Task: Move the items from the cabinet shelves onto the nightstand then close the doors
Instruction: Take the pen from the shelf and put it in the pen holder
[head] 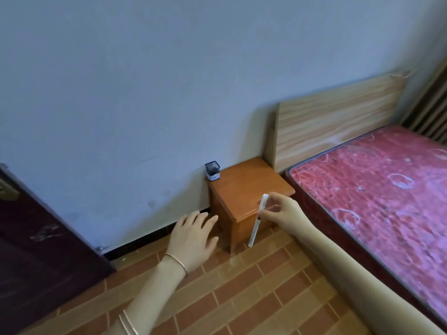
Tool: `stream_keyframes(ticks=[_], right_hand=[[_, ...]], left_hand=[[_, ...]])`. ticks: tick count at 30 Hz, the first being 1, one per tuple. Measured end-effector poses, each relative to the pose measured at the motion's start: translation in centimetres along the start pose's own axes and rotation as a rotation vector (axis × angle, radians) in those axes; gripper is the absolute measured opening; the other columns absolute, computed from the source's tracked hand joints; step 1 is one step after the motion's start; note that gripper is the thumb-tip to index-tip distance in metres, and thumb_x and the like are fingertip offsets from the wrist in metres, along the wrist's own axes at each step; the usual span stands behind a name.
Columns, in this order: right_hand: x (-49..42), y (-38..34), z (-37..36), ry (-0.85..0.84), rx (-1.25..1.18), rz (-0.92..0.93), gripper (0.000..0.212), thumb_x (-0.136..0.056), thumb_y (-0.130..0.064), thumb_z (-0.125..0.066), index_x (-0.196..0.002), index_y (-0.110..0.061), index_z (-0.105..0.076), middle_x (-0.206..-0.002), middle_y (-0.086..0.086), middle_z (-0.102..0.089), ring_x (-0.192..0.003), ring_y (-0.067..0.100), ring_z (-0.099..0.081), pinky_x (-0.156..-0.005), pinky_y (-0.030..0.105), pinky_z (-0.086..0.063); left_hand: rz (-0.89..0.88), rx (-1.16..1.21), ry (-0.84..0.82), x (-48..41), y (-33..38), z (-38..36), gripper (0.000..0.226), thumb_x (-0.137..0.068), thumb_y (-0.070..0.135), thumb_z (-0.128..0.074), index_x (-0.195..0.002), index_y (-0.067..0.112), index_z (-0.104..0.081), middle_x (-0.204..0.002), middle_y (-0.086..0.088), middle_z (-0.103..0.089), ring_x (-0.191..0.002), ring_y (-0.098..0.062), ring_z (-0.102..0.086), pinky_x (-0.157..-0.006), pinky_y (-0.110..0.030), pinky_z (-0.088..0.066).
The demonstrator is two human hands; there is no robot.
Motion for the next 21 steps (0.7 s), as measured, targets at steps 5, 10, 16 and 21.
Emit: stream_keyframes(ticks=[5, 10, 16, 21], right_hand=[[-7.7, 1.2, 0.3, -0.038, 0.024, 0.008, 0.012, -0.079, -0.014, -0.071, -0.088, -0.016, -0.063, -0.088, -0.001, -0.069, -0.081, 0.010, -0.068, -0.069, 0.017, -0.048], [-14.3, 2.6, -1.0, -0.088, 0.077, 0.008, 0.015, -0.079, -0.012, -0.070, -0.092, -0.007, -0.064, -0.091, 0.000, -0.068, -0.083, 0.011, -0.066, -0.069, 0.015, -0.050], [-23.5, 4.0, -3.0, -0.110, 0.114, -0.005, 0.016, -0.080, -0.015, -0.070, -0.094, -0.010, -0.064, -0.089, -0.005, -0.066, -0.081, 0.005, -0.063, -0.063, 0.004, -0.046], [-32.5, 4.1, -3.8, -0.100, 0.142, -0.036, 0.018, -0.080, -0.019, -0.070, -0.095, -0.013, -0.063, -0.089, -0.008, -0.065, -0.079, 0.002, -0.063, -0.060, 0.004, -0.045]], left_hand=[[0.008, 0.020, 0.041, -6.0, -1.2, -0.9, 0.052, -0.080, 0.042, -0.036, -0.115, 0.017, -0.065, -0.108, -0.005, -0.066, -0.102, -0.027, -0.060, -0.084, -0.041, -0.051], [0.038, -0.003, -0.012, -10.7, -4.4, -3.5, 0.052, -0.079, 0.044, -0.035, -0.112, 0.017, -0.067, -0.104, -0.005, -0.067, -0.099, -0.027, -0.061, -0.081, -0.041, -0.052], [0.023, 0.001, -0.066, -18.3, -9.2, -6.8, 0.054, -0.080, 0.045, -0.033, -0.111, 0.015, -0.066, -0.100, -0.004, -0.067, -0.095, -0.025, -0.063, -0.077, -0.039, -0.053], [-0.013, 0.059, -0.036, -26.4, -13.5, -7.1, 0.054, -0.081, 0.046, -0.035, -0.115, 0.014, -0.064, -0.106, -0.002, -0.067, -0.097, -0.022, -0.062, -0.078, -0.037, -0.052]])
Point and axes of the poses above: each hand's wrist, its own x-axis away from the middle knuckle, its own z-axis out of the back of the hand, y = z × x, the point moved 4 cm from there along -x, towards the middle knuckle
